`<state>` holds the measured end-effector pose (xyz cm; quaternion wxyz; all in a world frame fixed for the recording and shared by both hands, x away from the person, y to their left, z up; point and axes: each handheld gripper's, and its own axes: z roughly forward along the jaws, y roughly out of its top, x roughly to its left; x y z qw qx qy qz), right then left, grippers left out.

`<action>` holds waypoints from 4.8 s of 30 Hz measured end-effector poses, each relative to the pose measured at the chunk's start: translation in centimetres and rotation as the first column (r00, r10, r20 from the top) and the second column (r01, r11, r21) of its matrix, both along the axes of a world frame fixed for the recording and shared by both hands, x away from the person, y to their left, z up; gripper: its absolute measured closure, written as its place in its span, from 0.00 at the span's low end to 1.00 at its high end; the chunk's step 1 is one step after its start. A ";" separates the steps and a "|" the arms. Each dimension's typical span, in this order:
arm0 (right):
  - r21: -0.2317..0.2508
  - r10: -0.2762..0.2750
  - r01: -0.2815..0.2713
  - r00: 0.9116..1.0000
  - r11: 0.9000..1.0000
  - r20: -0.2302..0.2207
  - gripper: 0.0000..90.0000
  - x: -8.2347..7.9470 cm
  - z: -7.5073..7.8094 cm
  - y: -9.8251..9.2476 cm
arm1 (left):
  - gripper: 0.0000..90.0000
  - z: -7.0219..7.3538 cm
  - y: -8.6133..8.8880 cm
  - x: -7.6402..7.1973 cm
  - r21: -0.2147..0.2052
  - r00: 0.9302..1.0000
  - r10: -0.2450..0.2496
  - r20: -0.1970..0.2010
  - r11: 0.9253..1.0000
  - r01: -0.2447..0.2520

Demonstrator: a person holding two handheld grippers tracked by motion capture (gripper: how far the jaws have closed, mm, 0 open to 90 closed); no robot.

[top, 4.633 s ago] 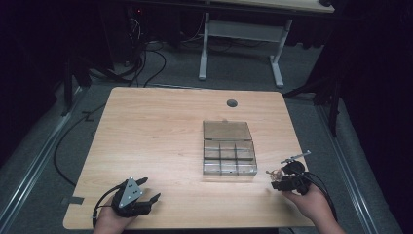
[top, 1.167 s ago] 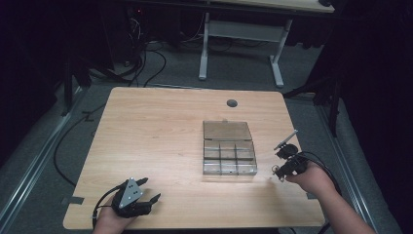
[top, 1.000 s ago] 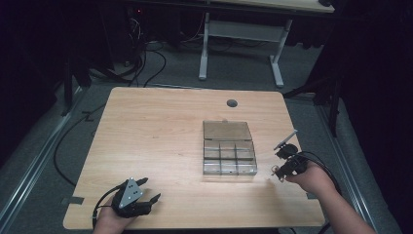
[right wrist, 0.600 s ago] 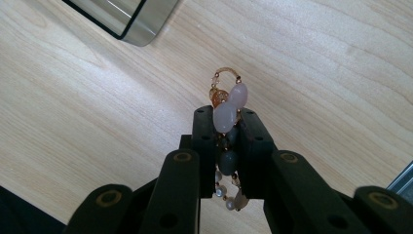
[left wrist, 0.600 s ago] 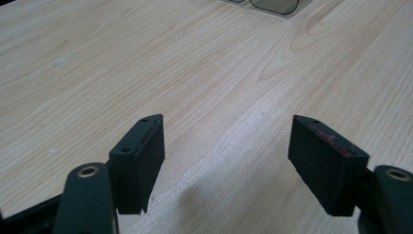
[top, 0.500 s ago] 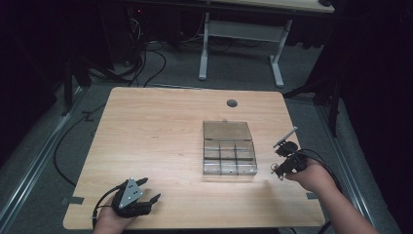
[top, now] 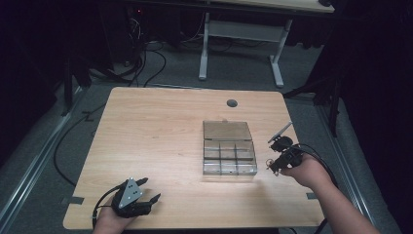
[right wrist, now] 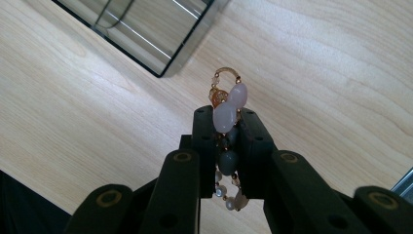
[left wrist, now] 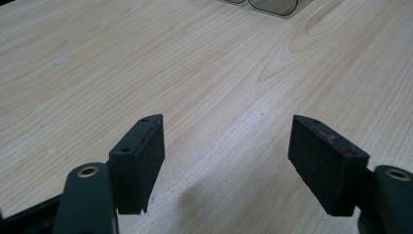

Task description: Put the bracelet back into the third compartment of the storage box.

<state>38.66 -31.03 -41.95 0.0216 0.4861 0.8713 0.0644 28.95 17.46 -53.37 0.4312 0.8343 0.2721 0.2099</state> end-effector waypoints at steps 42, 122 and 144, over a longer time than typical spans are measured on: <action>0.001 0.076 -0.076 0.997 0.997 -0.003 0.89 5.9 -0.1 6.5 | 0.33 0.0 0.1 0.1 -0.006 1.000 -0.003 -0.005 1.000 0.003; 0.042 0.036 -0.036 0.999 0.998 -0.003 0.75 8.3 -2.7 6.2 | 0.33 0.0 0.1 0.1 -0.008 1.000 -0.008 -0.009 1.000 0.008; 0.062 -0.026 0.022 0.997 0.998 0.068 0.81 4.4 -1.1 4.9 | 0.33 0.0 0.1 0.0 -0.010 1.000 -0.007 -0.004 1.000 0.007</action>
